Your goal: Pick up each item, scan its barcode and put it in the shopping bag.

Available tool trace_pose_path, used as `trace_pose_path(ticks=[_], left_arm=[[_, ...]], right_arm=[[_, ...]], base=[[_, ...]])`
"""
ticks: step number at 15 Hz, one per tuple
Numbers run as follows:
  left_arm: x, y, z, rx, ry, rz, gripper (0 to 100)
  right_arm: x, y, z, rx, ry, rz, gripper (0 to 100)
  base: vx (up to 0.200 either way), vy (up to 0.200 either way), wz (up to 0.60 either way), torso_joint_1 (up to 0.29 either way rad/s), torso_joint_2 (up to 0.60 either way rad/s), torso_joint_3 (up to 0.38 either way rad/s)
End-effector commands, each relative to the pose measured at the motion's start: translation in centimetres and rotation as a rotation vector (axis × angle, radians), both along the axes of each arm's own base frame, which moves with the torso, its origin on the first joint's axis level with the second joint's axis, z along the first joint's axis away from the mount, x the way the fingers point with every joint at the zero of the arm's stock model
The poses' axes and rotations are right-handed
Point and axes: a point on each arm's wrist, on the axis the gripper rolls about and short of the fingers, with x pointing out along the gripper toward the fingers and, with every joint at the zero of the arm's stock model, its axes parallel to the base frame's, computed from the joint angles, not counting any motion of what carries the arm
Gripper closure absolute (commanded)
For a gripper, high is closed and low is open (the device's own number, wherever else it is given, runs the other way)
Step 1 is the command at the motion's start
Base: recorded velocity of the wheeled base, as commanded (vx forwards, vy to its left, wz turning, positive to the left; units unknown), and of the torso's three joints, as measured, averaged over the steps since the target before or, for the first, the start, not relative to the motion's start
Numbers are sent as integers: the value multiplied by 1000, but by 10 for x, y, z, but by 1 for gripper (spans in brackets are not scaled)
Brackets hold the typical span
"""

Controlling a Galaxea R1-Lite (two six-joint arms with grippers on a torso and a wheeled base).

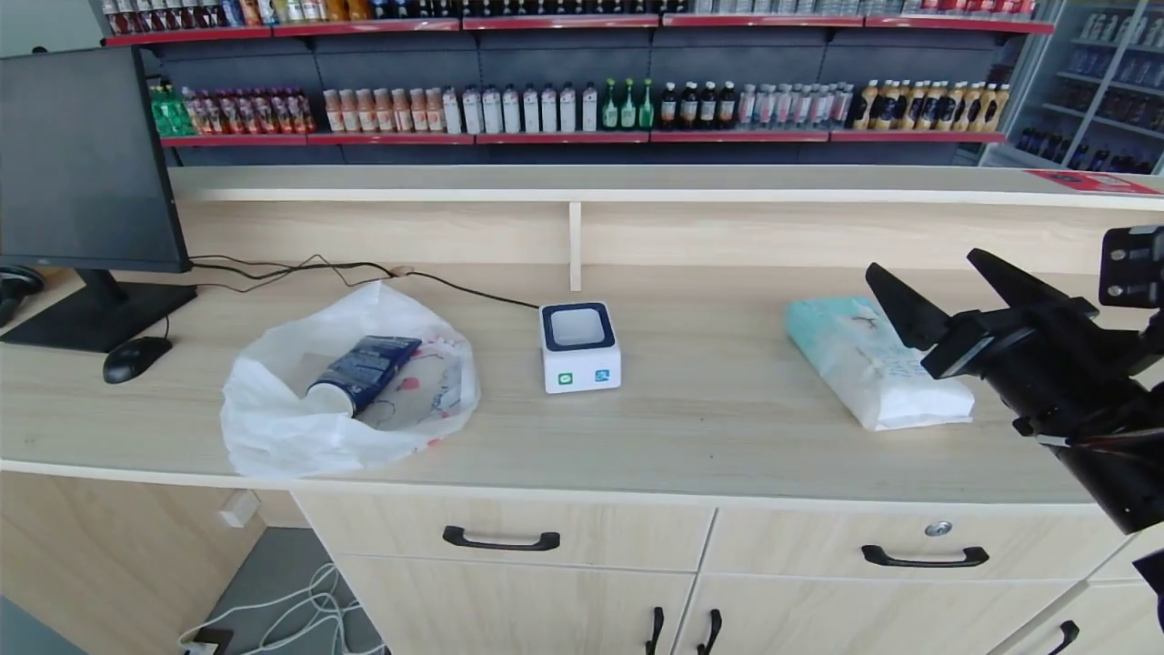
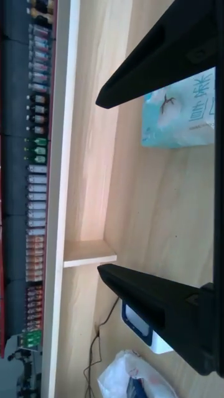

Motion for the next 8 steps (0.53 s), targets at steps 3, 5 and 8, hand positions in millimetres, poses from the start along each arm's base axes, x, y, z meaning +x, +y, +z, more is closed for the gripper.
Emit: trace_pose_path(ticks=[3, 5, 8], left_arm=[[0, 0, 0, -2, 0, 2, 0], [0, 0, 0, -1, 0, -1, 0], [0, 0, 0, -1, 0, 2, 0]], right_arm=[[0, 0, -2, -2, 7, 1, 0], [-1, 0, -2, -2, 7, 1, 0], [0, 1, -3, -3, 10, 3, 0]], base=[[0, -200, 0, 2, 2, -2], [0, -200, 0, 2, 0, 0], [67, -133, 0, 4, 4, 4]])
